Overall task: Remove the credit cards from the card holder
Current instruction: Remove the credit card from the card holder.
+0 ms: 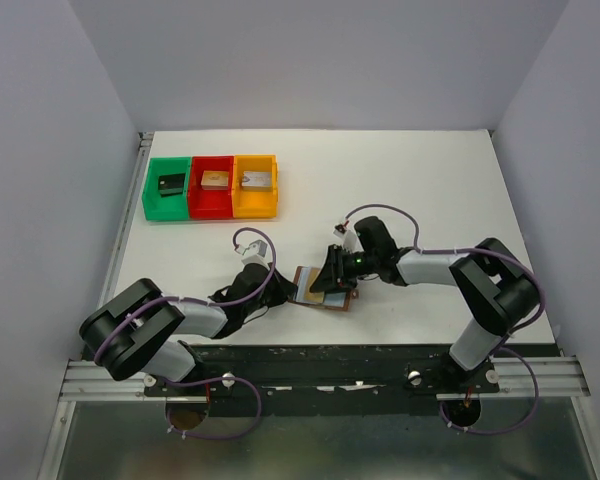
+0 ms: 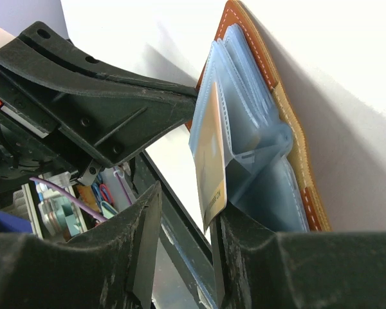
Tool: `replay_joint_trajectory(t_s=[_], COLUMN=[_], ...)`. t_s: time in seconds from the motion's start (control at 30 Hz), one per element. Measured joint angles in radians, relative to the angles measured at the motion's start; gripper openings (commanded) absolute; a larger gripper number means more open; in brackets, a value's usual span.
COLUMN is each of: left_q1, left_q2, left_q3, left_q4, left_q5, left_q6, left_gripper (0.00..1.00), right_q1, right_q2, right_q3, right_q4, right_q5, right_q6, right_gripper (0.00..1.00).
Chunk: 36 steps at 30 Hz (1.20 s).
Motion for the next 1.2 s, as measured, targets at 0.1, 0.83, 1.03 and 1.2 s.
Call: replay_joint_trajectory(t_s=[0.1,0.83,1.03,1.2], left_q1=[0.001,0.008,0.008,0.008], left_q2=[0.004,0.008,-0.010,-0.016], left_q3=[0.000,-0.007,-0.015,-0.019], left_q4=[0.006,0.023,0.011,0.009], left_q5=[0.003,0.015,0.015,0.015], left_q6=[0.000,-0.002,-0.002,-0.002], left_gripper=[0.00,0.00,0.00,0.00], right_q1=[-0.004,-0.024,-0.034,-0.040], right_q2=[-0.011,-0.064,-0.103,-0.105], right_q3=[0.000,0.000,-0.003,-0.005], right_q4=[-0.016,-0.109,-0.149,-0.167], right_q5=[0.004,0.058,0.108,0.130], right_q6=[-0.011,-0.065,-0.079,-0.086], right_gripper=[0.42,0.24,0.18,0.14])
